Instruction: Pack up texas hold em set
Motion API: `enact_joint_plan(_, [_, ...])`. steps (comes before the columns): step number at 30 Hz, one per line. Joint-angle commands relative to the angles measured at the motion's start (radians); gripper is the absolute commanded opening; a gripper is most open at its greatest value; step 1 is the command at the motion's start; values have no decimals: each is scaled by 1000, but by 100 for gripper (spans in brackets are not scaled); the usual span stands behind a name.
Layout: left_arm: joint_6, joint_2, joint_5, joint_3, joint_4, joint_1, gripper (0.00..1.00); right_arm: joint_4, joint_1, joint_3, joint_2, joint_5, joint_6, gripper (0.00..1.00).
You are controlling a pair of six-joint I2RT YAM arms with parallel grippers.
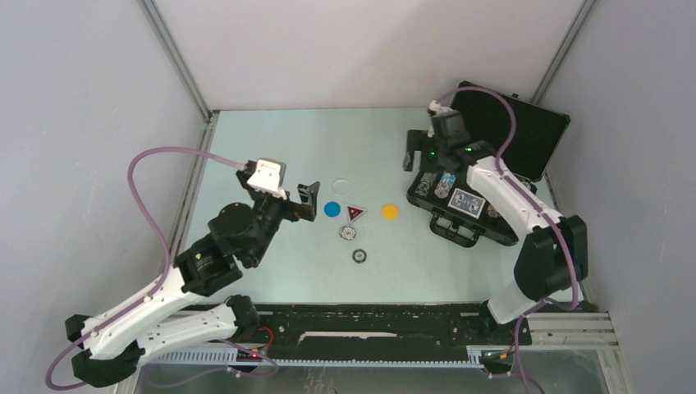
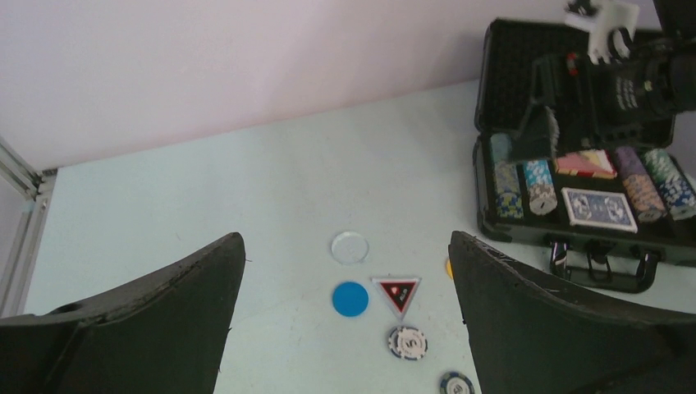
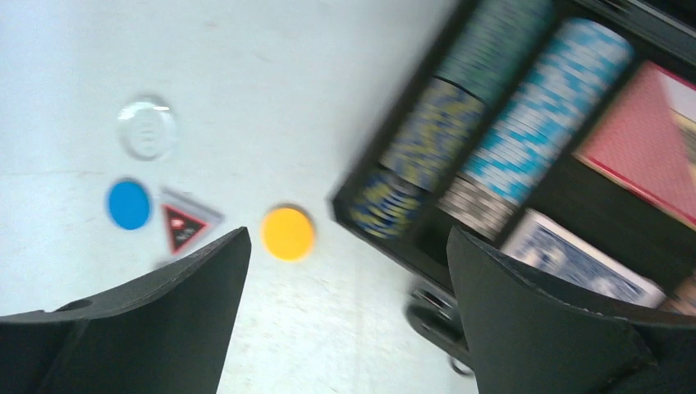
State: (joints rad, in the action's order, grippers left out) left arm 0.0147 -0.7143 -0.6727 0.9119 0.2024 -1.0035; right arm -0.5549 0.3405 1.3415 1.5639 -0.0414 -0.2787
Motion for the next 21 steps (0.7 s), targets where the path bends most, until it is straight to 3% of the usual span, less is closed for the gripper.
enact_joint_plan(1, [104,-59,70,168,93,8,100,203,92,118,133,45,-21,100])
enact_joint_plan(6, [114,-82,98,288,94,8,100,157,186,285,331,-13,-6,100])
enact_joint_plan(12, [-24,-116,-5,350,28,8,100,199,279,233,420,-53,-28,100])
enact_joint_plan(16, [-142,-83,-114,231,-118,7,100,184,313,174,400,-73,-204,100])
enact_joint_plan(21, [-228,-53,-200,78,-222,16,100,240,393,115,365,-70,-227,100])
